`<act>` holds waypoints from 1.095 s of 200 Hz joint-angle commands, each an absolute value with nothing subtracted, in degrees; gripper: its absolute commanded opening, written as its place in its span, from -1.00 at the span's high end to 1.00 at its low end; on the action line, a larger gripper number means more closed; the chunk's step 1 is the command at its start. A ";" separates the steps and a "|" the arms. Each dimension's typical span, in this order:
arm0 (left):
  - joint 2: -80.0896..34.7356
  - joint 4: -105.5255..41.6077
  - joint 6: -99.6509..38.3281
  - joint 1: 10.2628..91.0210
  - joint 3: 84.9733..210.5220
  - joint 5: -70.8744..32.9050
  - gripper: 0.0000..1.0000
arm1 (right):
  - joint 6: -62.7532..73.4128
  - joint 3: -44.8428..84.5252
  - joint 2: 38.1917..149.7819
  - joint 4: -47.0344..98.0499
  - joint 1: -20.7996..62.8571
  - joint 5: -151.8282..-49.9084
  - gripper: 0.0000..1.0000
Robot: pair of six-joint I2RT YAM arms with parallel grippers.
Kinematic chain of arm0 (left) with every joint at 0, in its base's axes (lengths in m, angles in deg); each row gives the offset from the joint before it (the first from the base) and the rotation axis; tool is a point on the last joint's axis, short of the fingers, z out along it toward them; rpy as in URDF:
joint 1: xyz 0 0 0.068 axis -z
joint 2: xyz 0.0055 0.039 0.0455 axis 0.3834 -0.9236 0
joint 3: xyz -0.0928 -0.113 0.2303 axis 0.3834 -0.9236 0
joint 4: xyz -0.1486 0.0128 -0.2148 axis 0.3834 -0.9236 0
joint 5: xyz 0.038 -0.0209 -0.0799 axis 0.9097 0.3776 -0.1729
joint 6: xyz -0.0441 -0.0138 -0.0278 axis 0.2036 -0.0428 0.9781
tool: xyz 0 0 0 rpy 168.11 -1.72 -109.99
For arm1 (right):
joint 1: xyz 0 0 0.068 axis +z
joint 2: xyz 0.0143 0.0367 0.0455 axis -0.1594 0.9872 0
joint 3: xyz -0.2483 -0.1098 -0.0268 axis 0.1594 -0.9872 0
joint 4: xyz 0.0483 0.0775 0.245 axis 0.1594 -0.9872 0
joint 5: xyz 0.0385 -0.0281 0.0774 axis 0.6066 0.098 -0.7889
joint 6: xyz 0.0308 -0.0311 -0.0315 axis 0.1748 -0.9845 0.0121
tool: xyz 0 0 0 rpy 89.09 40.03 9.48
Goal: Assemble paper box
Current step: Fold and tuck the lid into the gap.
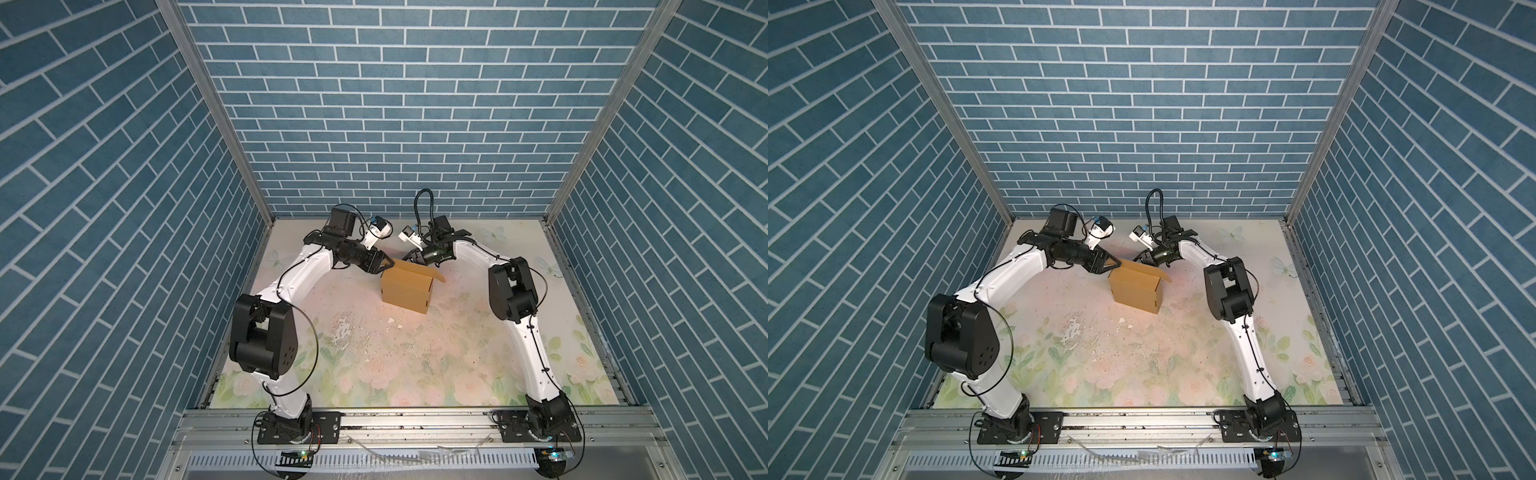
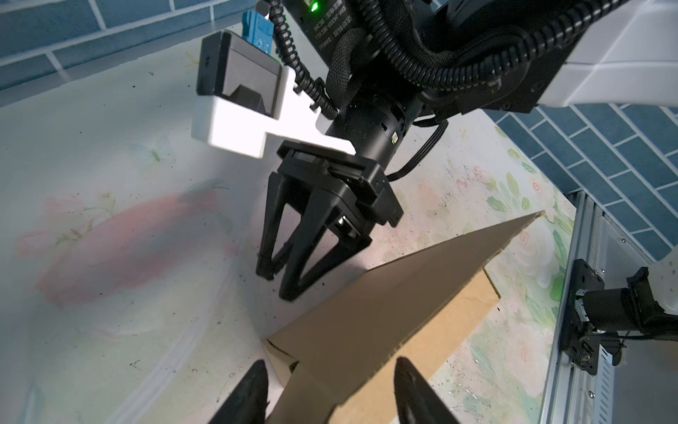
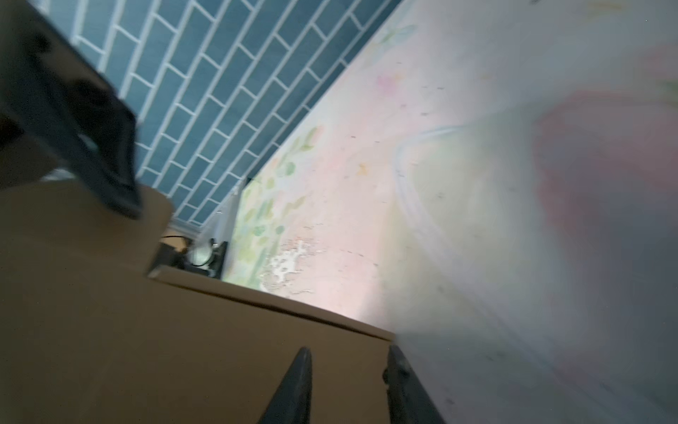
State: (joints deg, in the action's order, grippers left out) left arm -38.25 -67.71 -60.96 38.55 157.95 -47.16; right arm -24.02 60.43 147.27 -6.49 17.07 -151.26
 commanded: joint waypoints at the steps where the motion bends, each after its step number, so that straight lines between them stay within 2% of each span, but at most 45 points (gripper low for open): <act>1: -35.98 -68.10 -61.15 38.89 157.48 -46.75 -0.16 | -24.54 55.54 138.95 -3.15 12.90 -138.66 0.28; 23: -35.33 -68.51 -63.54 38.89 157.55 -46.26 -0.18 | -24.39 47.94 132.34 -0.87 10.53 -132.21 0.29; 38: -35.04 -70.60 -66.16 38.80 158.80 -45.03 -0.17 | -24.78 42.58 126.84 0.11 9.45 -129.28 0.37; 50: -34.70 -71.93 -68.30 38.72 159.65 -44.36 -0.18 | -25.02 37.84 122.89 0.94 8.64 -127.78 0.50; 67: -34.52 -74.00 -70.95 38.71 160.95 -43.51 -0.16 | -24.49 31.61 117.57 1.98 7.73 -125.24 0.81; 75: -34.53 -75.50 -72.50 38.71 161.65 -43.02 -0.15 | -24.45 28.63 114.46 2.58 7.48 -124.71 0.87; 101: -34.08 -77.59 -75.08 38.32 162.09 -41.68 -0.11 | -27.77 21.32 105.70 2.00 7.49 -127.59 0.86; 122: -34.53 -78.22 -75.17 38.19 162.42 -41.00 -0.08 | -30.56 20.69 102.24 -2.08 7.66 -129.54 0.86; 185: -35.63 -79.13 -75.22 38.28 163.85 -39.28 0.12 | -35.46 22.47 102.31 -9.76 11.04 -130.84 0.85; 219: -36.85 -78.35 -74.86 38.67 163.39 -39.21 0.15 | -35.33 20.81 101.81 -9.57 12.60 -131.39 0.85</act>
